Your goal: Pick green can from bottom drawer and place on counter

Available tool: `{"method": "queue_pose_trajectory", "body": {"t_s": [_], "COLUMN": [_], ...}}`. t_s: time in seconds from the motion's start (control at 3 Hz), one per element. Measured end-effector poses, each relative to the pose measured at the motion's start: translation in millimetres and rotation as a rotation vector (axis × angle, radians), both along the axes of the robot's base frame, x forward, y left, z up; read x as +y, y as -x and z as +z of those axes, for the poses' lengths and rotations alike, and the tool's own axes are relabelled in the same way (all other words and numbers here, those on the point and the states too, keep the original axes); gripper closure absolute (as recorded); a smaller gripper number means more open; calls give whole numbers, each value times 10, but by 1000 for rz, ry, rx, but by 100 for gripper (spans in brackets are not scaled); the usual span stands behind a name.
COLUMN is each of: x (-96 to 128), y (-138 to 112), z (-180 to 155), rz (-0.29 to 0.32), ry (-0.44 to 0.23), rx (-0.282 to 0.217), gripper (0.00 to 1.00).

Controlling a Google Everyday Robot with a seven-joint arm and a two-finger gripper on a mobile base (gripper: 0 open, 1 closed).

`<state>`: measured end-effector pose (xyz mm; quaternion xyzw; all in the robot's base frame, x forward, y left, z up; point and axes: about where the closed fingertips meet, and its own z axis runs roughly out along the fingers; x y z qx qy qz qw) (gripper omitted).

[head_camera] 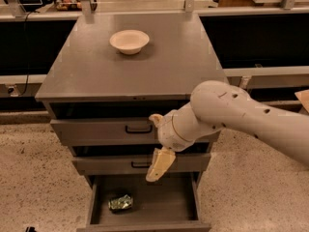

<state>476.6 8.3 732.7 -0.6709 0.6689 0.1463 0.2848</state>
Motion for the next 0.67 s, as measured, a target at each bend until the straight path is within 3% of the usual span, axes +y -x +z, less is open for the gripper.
{"method": "queue_pose_trajectory", "body": {"t_s": [0.33,0.67], "x": [15,140], "y": [124,46], "z": [-601,-1172], "rz": [14,26], "ry": [-30,-161], "rx": [90,47], "gripper": [0,0]}}
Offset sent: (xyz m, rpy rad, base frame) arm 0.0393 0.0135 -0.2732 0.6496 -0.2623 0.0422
